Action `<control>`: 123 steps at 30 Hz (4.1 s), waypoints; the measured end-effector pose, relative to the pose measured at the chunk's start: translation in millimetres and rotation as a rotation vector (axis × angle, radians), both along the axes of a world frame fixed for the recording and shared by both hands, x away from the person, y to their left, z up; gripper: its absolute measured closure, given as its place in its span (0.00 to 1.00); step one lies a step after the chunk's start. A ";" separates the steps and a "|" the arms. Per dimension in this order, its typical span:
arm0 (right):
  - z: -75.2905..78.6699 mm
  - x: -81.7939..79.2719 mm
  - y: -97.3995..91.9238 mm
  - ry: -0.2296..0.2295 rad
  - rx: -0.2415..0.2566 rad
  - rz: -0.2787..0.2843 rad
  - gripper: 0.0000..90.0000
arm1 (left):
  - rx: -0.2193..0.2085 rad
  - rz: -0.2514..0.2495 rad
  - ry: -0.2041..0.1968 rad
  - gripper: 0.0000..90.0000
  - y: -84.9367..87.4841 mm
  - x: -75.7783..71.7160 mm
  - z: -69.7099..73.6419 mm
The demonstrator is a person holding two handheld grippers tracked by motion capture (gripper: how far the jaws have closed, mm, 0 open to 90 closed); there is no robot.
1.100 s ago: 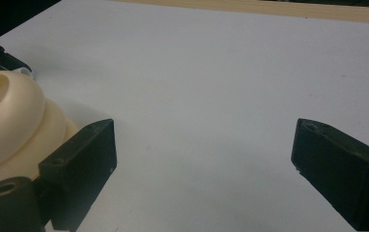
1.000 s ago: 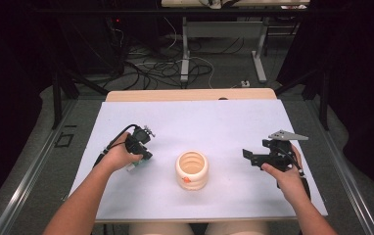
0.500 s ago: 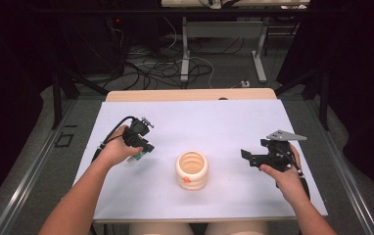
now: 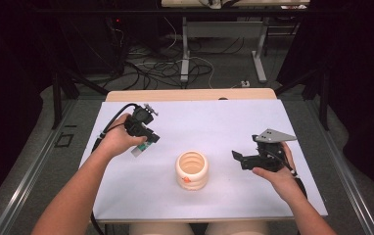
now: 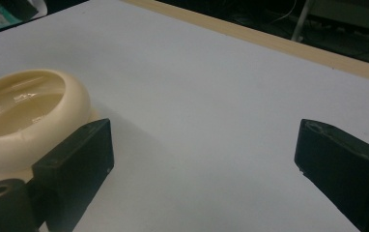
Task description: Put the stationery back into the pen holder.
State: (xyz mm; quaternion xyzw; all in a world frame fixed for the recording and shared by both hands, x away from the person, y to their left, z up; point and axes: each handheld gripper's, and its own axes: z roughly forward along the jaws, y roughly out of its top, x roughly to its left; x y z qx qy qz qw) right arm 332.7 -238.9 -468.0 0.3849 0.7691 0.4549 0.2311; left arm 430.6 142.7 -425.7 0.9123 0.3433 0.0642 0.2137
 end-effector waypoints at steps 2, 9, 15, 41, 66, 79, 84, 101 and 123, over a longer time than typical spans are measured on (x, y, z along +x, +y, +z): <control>2.6 -1.5 5.4 -0.013 -0.024 0.017 0.07 | 0.000 -0.007 0.000 0.73 -4.7 -0.2 6.9; 10.5 -3.6 18.4 -0.058 -0.083 0.077 0.13 | -0.013 -0.039 -0.014 0.73 -21.5 -0.1 30.4; 20.6 -6.7 30.2 -0.098 -0.127 0.143 0.17 | -0.021 -0.074 -0.016 0.73 -36.5 -0.1 46.0; 43.4 -25.5 109.8 -0.463 -0.636 0.462 0.33 | -0.035 -0.143 0.018 0.73 -88.0 5.9 54.0; 27.3 -41.5 156.3 -0.797 -1.062 0.668 0.41 | -0.060 -0.149 0.040 0.73 -102.5 5.0 57.6; 20.1 -43.8 167.5 -0.872 -1.171 0.695 0.46 | -0.072 -0.167 0.059 0.73 -121.8 1.8 61.2; 18.9 -43.4 170.8 -0.897 -1.204 0.696 0.48 | -0.063 -0.177 0.071 0.73 -128.4 0.9 61.4; 12.5 -30.2 180.3 -0.920 -1.292 0.643 0.61 | -0.072 -0.161 0.111 0.73 -139.0 -3.1 59.6; 11.5 -25.7 182.7 -0.892 -1.333 0.627 0.72 | -0.096 -0.148 0.122 0.72 -140.3 -1.6 55.9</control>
